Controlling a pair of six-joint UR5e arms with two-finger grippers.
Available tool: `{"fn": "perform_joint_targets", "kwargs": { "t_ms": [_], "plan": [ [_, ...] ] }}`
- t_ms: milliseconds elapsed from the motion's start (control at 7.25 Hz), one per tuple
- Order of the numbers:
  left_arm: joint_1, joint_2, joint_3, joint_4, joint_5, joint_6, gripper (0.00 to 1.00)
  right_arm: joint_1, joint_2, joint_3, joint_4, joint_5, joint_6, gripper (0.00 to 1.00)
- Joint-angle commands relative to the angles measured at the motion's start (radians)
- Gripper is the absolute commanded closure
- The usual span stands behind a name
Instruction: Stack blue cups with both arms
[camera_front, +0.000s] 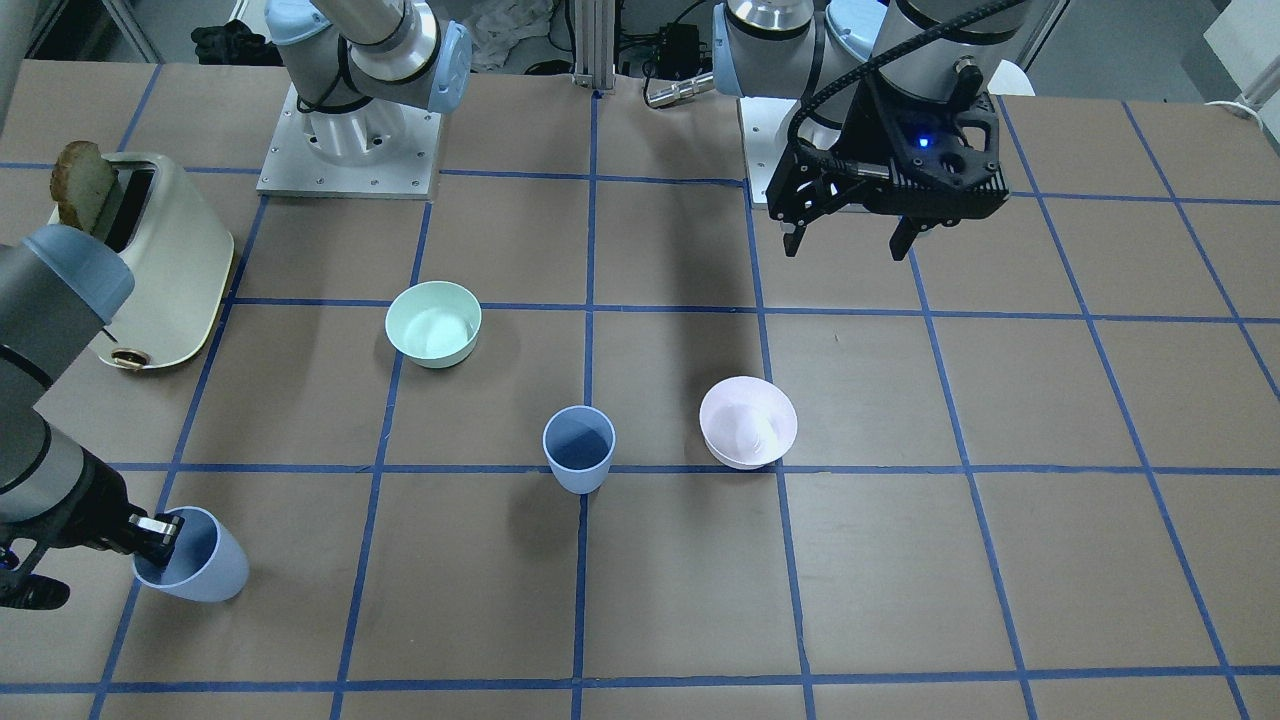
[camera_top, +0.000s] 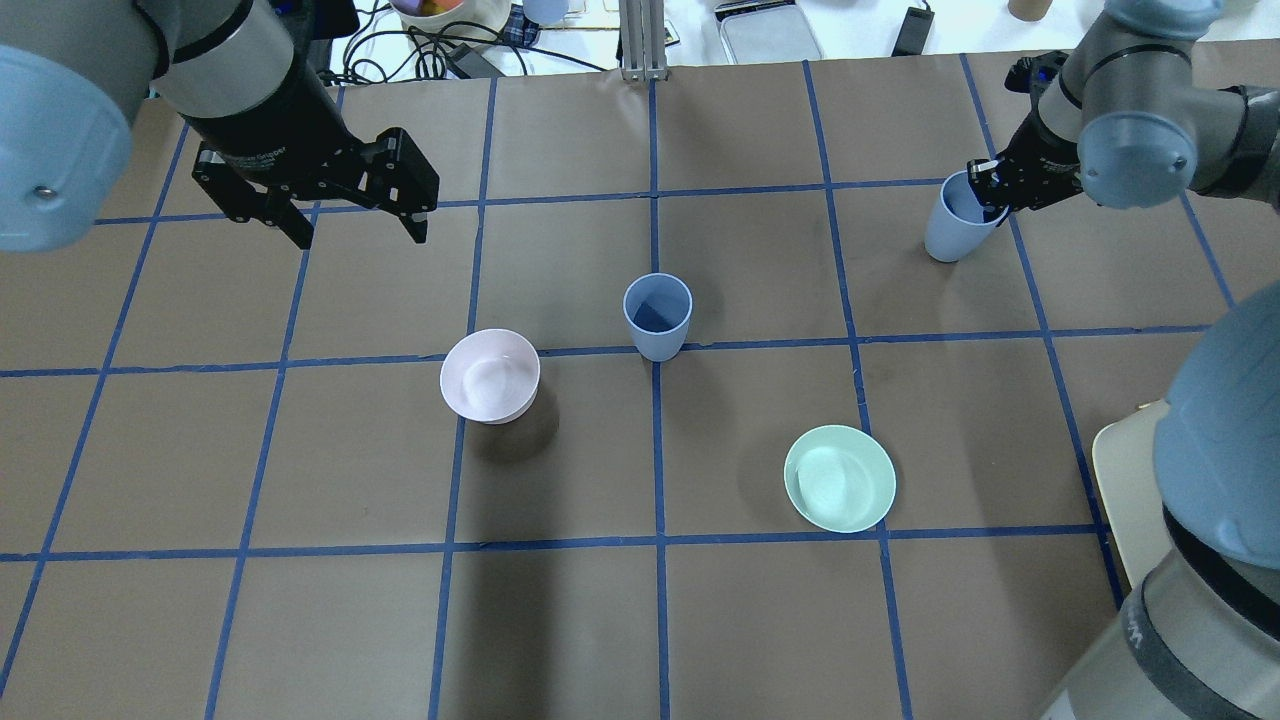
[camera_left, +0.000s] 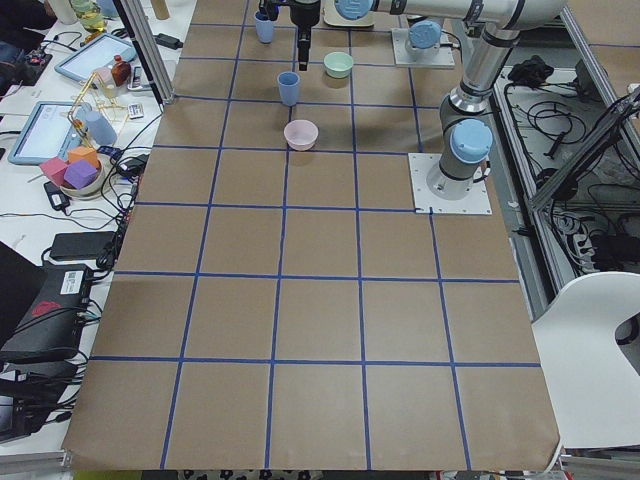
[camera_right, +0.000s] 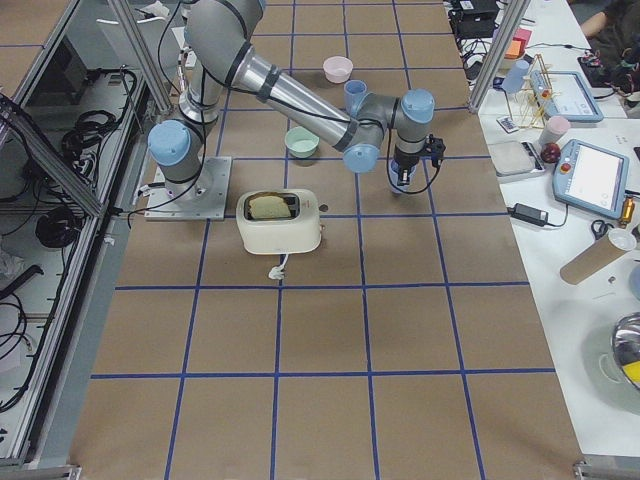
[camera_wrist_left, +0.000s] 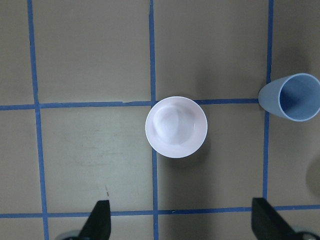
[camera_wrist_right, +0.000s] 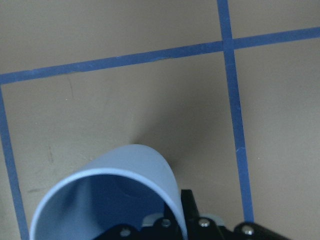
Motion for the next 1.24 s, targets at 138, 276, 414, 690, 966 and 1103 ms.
{"fn": "perform_joint_targets", "kwargs": {
  "t_ms": [138, 276, 414, 690, 966, 1103],
  "plan": [
    [0.0, 0.0, 0.001, 0.0, 0.0, 0.0, 0.0, 0.157, -0.111, 0.0, 0.035, -0.008, 0.023, 1.0],
    [0.0, 0.0, 0.001, 0.001, 0.0, 0.0, 0.0, 0.232, -0.144, -0.003, 0.07, -0.013, 0.081, 1.0],
    [0.0, 0.0, 0.001, 0.001, 0.0, 0.0, 0.0, 0.297, -0.181, -0.002, 0.085, -0.012, 0.168, 1.0],
    [0.0, 0.0, 0.001, 0.0, 0.0, 0.0, 0.0, 0.461, -0.188, -0.041, 0.117, -0.015, 0.354, 1.0],
    [0.0, 0.0, 0.001, -0.001, 0.002, 0.0, 0.0, 0.53, -0.177, -0.054, 0.156, -0.002, 0.45, 1.0],
    [0.0, 0.0, 0.001, -0.001, 0.0, 0.0, 0.0, 0.538, -0.18, -0.052, 0.162, 0.002, 0.459, 1.0]
  ]
}}
